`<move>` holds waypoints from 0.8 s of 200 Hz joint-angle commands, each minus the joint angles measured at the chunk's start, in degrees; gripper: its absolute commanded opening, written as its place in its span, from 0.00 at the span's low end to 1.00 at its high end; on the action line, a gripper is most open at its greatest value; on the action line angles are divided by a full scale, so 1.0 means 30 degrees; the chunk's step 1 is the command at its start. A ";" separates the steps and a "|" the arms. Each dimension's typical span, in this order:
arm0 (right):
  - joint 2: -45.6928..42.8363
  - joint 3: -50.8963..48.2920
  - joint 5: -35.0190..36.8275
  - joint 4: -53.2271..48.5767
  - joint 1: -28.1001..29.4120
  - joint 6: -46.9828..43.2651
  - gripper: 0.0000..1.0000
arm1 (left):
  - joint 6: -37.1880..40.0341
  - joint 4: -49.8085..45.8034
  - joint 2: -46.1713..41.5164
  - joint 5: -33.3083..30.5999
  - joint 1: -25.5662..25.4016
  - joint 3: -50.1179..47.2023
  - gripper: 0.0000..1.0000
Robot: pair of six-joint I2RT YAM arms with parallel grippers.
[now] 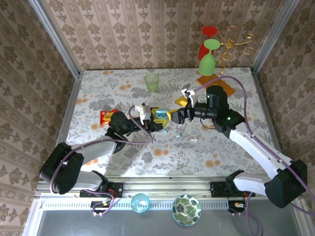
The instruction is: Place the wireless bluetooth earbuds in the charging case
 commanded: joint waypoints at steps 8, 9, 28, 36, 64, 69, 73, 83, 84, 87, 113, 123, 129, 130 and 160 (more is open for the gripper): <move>0.0116 0.0466 0.0400 0.1019 -0.0442 0.0899 0.87 | 0.0301 0.0782 -0.0174 0.0978 -0.0112 -0.0018 0.15; 0.0123 0.0465 0.0397 0.1024 -0.0442 0.0892 0.87 | 0.0303 0.0781 -0.0175 0.0976 -0.0114 -0.0017 0.15; 0.0259 0.0610 0.0255 0.0858 -0.0463 0.0661 0.88 | 0.0290 0.0753 -0.0205 0.1149 -0.0131 0.0087 0.15; 0.0342 0.0712 0.0189 0.0708 -0.0457 0.0525 0.88 | 0.0302 0.0750 -0.0177 0.1270 -0.0121 0.0112 0.15; 0.0679 0.1143 0.0237 0.0236 -0.0460 0.0663 0.88 | 0.0184 0.0890 -0.0169 0.1567 -0.0116 0.0131 0.15; 0.0729 0.1234 0.0290 0.0121 -0.0437 0.0730 0.88 | 0.0159 0.0926 -0.0175 0.1582 -0.0148 0.0132 0.15; 0.0785 0.1316 0.0358 0.0019 -0.0416 0.0788 0.88 | 0.0135 0.0923 -0.0176 0.1605 -0.0158 0.0132 0.15; 0.0885 0.1509 0.0417 -0.0189 -0.0415 0.0882 0.88 | 0.0059 0.1010 -0.0190 0.1622 -0.0169 0.0099 0.15; 0.0889 0.1514 0.0435 -0.0195 -0.0429 0.0884 0.87 | 0.0050 0.1027 -0.0183 0.1621 -0.0172 0.0101 0.15; 0.0892 0.1555 0.0450 -0.0200 -0.0437 0.0900 0.88 | 0.0050 0.1078 -0.0180 0.1616 -0.0148 0.0102 0.15; 0.0785 0.1601 0.0396 -0.0402 -0.0429 0.0793 0.87 | 0.0012 0.1219 -0.0179 0.1406 -0.0125 0.0045 0.15; 0.0541 0.1423 -0.0023 -0.0243 -0.0422 0.0612 0.88 | -0.0039 0.1137 -0.0150 0.1249 -0.0097 0.0072 0.15; 0.0351 0.1286 -0.0314 -0.0078 -0.0437 0.0497 0.88 | -0.0079 0.1042 -0.0121 0.1160 -0.0059 0.0099 0.15; 0.0314 0.1256 -0.0370 -0.0037 -0.0440 0.0486 0.88 | -0.0092 0.1028 -0.0119 0.1141 -0.0058 0.0101 0.15; -0.0589 0.0603 -0.1612 0.0669 -0.0389 0.0242 0.89 | -0.0134 0.0758 -0.0062 0.0550 0.0046 0.0104 0.16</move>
